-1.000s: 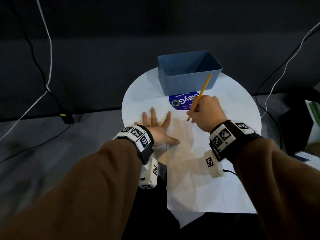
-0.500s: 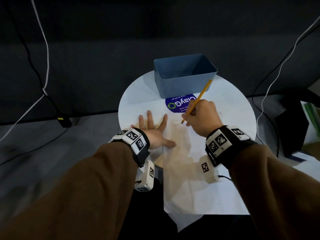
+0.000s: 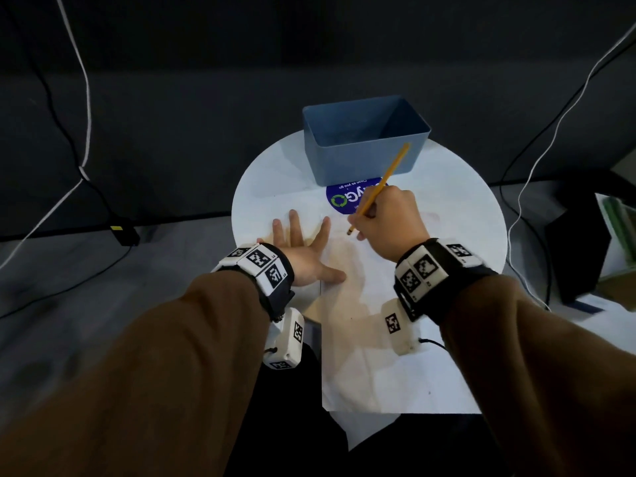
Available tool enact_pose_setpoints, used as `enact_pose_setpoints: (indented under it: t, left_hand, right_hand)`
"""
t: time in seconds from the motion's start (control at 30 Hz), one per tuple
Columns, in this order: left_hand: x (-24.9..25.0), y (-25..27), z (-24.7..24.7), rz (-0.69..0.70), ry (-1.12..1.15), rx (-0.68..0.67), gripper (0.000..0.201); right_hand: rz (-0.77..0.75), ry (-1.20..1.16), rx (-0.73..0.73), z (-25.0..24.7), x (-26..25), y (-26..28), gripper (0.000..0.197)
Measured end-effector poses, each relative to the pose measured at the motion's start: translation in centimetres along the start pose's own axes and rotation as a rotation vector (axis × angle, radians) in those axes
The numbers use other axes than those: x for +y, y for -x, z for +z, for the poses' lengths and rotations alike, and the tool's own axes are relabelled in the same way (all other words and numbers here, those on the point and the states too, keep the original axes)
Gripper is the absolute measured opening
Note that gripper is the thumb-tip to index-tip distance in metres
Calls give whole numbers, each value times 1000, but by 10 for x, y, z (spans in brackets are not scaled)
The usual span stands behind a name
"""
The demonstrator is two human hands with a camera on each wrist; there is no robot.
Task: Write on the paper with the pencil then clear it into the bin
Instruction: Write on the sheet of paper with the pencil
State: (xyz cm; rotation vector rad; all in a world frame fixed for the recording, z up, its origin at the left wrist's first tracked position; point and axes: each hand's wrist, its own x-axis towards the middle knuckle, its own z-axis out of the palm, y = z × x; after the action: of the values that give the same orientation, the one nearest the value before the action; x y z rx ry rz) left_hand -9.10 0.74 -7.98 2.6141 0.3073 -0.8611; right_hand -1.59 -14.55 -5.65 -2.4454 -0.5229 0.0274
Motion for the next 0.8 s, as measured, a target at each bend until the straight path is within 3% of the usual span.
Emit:
enact_pose_setpoints:
  t: [0.1, 0.3, 0.57, 0.8]
  left_hand:
    - [0, 0, 2, -3, 4, -2, 106]
    - [0, 2, 0, 1, 17, 1, 108]
    - [4, 1, 1, -23, -35, 7, 107]
    - [2, 3, -1, -3, 4, 8, 108]
  right_hand:
    - [-13, -17, -41, 12, -6, 3, 23]
    - [117, 35, 15, -11, 19, 2, 16]
    - [-23, -15, -48, 17, -15, 4, 18]
    - [146, 34, 19, -12, 18, 0, 16]
